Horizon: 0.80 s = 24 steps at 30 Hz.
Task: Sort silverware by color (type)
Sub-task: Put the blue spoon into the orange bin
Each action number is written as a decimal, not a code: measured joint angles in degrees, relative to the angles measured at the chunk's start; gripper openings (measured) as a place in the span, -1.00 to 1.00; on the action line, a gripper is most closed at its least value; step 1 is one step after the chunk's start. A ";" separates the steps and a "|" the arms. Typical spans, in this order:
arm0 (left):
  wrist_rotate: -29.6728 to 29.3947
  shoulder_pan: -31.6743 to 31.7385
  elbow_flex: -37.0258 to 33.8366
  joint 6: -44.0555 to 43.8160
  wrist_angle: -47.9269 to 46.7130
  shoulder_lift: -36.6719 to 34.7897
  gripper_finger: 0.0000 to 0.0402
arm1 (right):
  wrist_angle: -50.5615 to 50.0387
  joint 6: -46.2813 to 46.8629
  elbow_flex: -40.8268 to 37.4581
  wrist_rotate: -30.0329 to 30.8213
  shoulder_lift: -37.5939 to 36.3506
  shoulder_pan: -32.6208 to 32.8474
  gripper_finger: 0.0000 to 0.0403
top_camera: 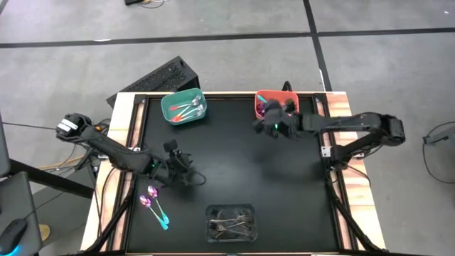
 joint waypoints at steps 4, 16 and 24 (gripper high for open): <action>-0.05 3.38 0.00 2.79 1.93 0.02 -0.50 | -6.70 3.65 -0.11 -6.86 0.71 -8.36 -0.97; -0.05 9.08 0.00 7.86 2.68 0.02 -0.50 | -9.02 2.31 -0.02 -15.65 3.54 -19.77 -0.63; 4.12 7.62 0.00 4.76 2.27 0.02 -0.50 | -6.55 2.12 -0.02 -16.10 2.57 -15.17 -0.13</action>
